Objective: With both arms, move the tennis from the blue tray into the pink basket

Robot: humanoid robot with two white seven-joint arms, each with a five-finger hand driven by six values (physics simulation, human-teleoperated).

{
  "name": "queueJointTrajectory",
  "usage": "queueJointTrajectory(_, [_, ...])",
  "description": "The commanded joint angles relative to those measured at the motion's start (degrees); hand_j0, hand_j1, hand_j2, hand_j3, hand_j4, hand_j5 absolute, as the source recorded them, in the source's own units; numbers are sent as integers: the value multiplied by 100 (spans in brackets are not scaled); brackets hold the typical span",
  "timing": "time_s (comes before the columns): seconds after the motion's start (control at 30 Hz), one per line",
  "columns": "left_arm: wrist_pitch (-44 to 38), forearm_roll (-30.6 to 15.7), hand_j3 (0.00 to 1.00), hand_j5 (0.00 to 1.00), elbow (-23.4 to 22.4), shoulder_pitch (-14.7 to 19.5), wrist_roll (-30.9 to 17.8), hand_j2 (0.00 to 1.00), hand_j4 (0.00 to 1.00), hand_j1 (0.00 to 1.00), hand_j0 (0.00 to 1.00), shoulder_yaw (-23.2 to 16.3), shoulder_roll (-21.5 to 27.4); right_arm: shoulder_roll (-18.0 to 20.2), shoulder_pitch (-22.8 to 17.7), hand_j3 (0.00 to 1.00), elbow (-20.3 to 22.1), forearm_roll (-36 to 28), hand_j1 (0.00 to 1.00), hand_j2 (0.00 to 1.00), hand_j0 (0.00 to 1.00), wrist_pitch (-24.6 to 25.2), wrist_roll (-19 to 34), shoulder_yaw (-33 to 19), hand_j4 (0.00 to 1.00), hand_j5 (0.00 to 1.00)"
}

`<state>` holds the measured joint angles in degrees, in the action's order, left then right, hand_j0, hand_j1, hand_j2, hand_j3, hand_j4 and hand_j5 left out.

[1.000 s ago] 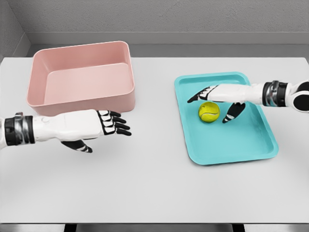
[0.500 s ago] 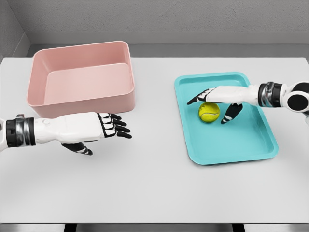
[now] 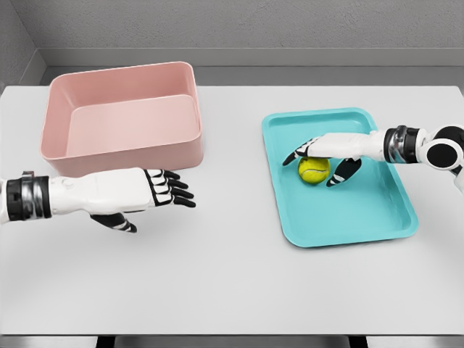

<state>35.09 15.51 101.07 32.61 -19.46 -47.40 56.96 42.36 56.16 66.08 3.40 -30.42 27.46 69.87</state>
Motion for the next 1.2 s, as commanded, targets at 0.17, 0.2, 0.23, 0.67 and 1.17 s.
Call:
queueJointTrajectory(0.17, [-9,-39,100,100,1,9,4,100,100,100,100,3,17,1,0,75,-43,-32,75,75,75,9,5,53,75,75])
queueJointTrajectory(0.2, [-9,-30,100,100,1,0,4,100,100,100,100,3,17,1,0,74,-43,-32,74,74,74,9,5,53,74,74])
queueJointTrajectory(0.23, [-9,-39,100,100,1,9,4,100,100,100,100,3,17,1,0,72,-43,-32,72,72,72,9,14,61,72,72])
queueJointTrajectory(0.67, [-9,-30,100,100,1,9,4,100,100,100,100,3,17,-52,44,53,-113,-32,53,53,53,-35,-12,123,53,53])
queueJointTrajectory(1.17, [-9,-39,100,100,1,9,4,100,100,100,100,3,17,97,431,51,713,-85,51,51,51,-281,-30,70,51,51])
